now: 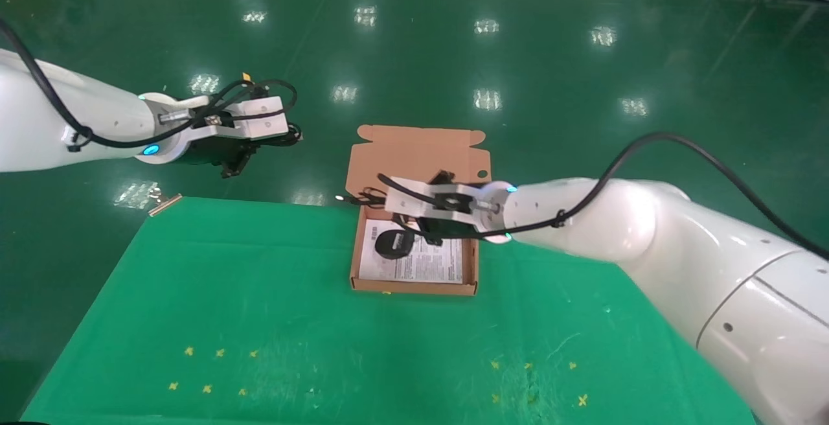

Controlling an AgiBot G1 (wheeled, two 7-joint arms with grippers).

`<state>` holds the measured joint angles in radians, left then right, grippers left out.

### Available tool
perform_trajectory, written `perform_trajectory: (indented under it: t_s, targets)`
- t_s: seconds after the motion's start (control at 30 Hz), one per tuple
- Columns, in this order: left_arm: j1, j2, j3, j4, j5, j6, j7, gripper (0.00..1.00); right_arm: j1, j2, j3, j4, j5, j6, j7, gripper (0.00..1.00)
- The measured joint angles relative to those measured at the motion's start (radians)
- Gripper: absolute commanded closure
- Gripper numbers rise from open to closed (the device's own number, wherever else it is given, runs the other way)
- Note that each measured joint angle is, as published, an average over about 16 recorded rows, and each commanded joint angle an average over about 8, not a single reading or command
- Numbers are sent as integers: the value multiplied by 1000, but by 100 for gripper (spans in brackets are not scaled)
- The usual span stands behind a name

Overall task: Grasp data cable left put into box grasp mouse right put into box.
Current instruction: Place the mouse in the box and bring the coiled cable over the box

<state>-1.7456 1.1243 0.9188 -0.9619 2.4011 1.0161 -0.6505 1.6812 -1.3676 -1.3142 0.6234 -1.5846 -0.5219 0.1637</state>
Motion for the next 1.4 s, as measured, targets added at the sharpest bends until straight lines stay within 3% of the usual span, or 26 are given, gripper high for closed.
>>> perform_trajectory:
  t_s: [0.23,0.27,0.47,0.53,1.07,1.4]
  targets:
    - [0,0,0,0,0,0,0,100,-29,-2,-36,-64,59,1,51,98]
    - [0,0,0,0,0,0,0,100,-32,-2,-41,-70,66,2,58,91]
    - [0,0,0,0,0,0,0,100,-41,0,-65,-85,92,-1,85,16]
    - [2,1,0,-2,-2,0,1,100,-41,3,-71,-82,97,-1,91,0]
    - [85,22,13,-63,-47,-15,12,100,-7,60,-109,-21,54,13,157,0]
    - [160,68,29,-83,-58,-84,29,100,43,175,-130,88,-7,14,234,0]
